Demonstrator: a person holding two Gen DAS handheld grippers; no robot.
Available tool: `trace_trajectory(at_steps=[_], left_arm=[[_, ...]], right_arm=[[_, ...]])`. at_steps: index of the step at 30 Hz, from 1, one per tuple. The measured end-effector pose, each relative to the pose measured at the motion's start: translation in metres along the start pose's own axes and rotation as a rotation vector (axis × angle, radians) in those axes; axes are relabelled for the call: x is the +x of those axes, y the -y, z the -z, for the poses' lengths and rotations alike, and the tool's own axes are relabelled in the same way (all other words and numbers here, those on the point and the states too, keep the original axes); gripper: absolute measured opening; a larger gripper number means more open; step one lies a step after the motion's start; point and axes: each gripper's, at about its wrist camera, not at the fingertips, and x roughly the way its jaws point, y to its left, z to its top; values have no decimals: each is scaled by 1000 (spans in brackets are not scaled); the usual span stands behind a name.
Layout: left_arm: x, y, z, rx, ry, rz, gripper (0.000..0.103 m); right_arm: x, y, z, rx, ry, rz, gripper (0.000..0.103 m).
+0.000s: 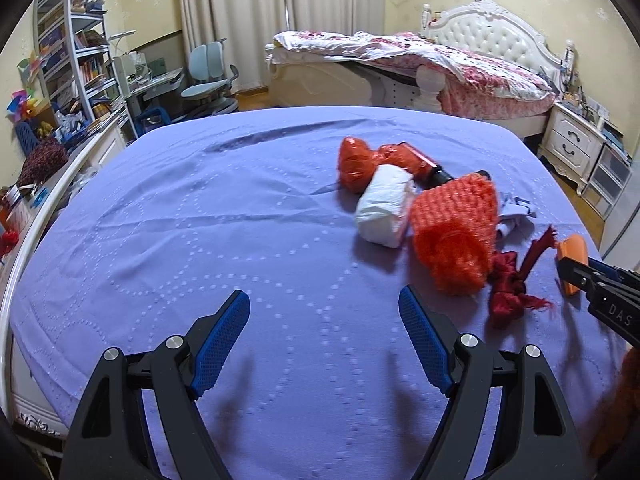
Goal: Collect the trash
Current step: 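Reach the left gripper to the red ribbon and close on it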
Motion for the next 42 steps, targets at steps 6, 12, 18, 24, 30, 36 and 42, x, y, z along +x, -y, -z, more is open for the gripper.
trace_trajectory(at_steps=[6,12,18,24,30,36,42], left_arm=[[3,16,-7,11,-2,27,77],[2,26,-12,17,4,57,77],[1,35,-18,21,-7,84,77],[3,25,-13,19,-20,52,77],[-1,18,-12,-5,-18,38,77],[-16,28,-6,27,12,66,77],[-18,35,-4,35,14,72,77]], right_arm=[[-1,10,-2,11,12,9,36],[0,22,-6,33,16,4,35],[2,27,-10,40,14,-7,36],[4,30,-13,49,12,-15,36],[2,31,-9,58,15,-19,36],[-9,33,0,58,30,-18,36],[-16,36,6,64,37,-14,36]])
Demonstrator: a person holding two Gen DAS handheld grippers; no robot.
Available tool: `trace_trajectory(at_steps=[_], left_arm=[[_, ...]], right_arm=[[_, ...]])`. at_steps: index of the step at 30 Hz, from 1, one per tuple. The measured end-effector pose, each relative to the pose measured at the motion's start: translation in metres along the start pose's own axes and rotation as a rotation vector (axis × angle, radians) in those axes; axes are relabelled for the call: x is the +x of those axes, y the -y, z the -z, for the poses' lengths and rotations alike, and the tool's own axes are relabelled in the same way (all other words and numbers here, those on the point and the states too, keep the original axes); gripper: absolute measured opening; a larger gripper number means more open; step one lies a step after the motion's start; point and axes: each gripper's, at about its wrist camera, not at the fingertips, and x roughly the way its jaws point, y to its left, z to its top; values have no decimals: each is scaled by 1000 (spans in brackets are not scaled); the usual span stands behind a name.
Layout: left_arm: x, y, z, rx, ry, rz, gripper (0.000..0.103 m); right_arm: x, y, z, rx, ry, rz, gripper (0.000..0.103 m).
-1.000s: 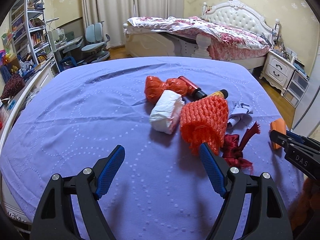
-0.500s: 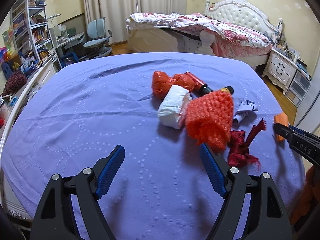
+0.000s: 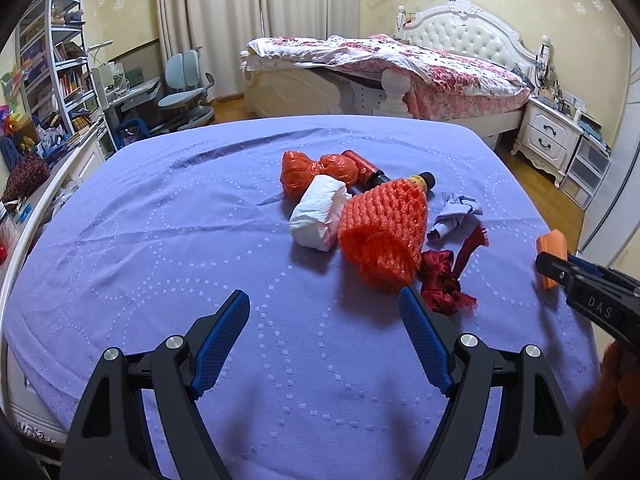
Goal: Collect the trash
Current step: 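Reach the left gripper to the red ribbon and close on it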
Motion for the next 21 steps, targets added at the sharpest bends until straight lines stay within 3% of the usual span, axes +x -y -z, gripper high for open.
trace_trajectory(at_steps=[6,16,21], left_arm=[[-3,15,4,31,1,37,77],[4,50,18,125,-4,35,76],[17,61,11,130,-15,26,59]], right_arm=[[-5,9,4,21,6,3,36],[-7,21,6,52,10,-2,36],[-9,32,7,76,11,-4,36]])
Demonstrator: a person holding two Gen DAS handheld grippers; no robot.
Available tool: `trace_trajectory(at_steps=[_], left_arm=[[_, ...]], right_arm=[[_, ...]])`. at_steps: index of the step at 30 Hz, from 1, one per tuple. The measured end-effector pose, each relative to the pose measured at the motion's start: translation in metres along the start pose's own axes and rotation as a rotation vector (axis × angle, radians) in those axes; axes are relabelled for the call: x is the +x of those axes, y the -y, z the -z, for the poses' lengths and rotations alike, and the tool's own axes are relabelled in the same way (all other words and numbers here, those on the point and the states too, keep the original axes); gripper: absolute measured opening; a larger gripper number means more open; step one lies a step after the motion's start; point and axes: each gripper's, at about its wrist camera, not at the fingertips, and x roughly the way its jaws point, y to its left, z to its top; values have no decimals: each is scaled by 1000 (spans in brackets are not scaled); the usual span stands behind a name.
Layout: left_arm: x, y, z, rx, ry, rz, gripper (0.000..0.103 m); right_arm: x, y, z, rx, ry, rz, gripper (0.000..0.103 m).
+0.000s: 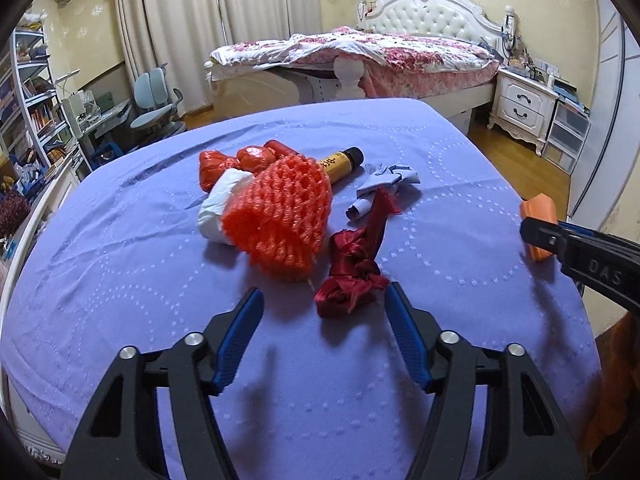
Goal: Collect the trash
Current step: 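Reach the left gripper to the red ribbon and close on it, then carry the ribbon and orange piece over the black bin and open both grippers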
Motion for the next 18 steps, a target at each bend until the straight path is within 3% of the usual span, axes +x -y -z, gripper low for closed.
trace_trajectory(at_steps=[2,6,9,18], left_arm=[[8,3,-1,-1,-29,3,51],[14,1,1,-17,-55,34,25],[11,0,3,-13,-50,36,16],[-5,7,6,-17,-15,68,13]], right_arm=[[0,4,0,9,2,-3,36],[-1,8,1,15,6,-8,36],[-1,12,3,21,7,-13,36],[-10,18,5,23,22,2,36]])
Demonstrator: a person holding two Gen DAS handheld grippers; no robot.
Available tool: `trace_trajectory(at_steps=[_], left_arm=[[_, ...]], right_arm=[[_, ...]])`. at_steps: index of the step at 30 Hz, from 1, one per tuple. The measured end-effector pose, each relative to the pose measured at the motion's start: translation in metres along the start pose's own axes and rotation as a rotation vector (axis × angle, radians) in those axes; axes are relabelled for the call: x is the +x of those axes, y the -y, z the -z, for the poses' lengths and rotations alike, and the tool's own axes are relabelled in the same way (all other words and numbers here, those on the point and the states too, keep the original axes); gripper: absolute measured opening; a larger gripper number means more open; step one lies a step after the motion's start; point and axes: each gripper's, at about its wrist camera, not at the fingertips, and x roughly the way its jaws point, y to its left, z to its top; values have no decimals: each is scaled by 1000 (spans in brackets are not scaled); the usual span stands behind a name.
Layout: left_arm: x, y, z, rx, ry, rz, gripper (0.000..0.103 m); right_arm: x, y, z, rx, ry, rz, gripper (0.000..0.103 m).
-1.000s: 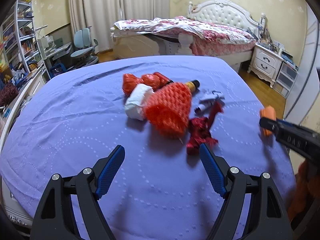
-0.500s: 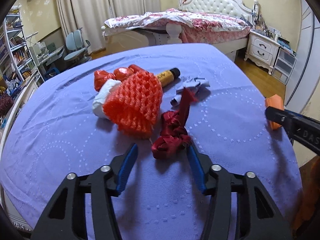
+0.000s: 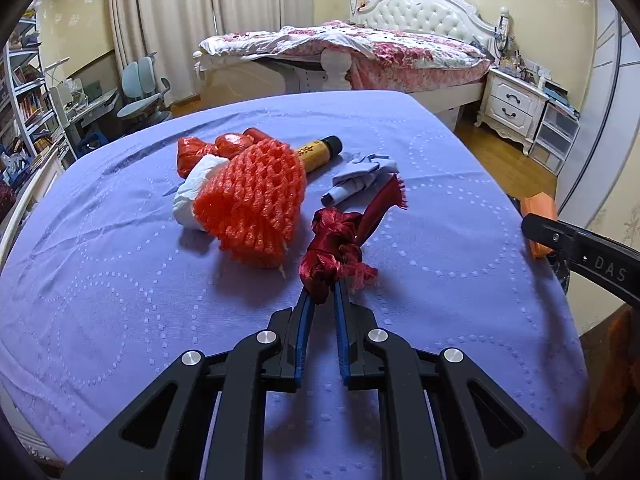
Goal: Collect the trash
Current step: 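Carry the ribbon and orange piece over the black bin and open both grippers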
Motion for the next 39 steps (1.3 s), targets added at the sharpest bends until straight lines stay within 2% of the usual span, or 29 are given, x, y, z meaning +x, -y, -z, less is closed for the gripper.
trace_trajectory(at_steps=[9,20,31,39], left_arm=[[-12,20,-15,21,55,42,13],[1,65,-43,74,85,123,13],[31,125,-65,175,63,199,13],[51,148,-77,215,55,201,13]], right_arm=[[-11,12,-1,5,21,21,36],[-25,46,-9,15,57,92,36],[-13,89,-19,43,41,156,36],[0,112,-28,59,35,189,36]])
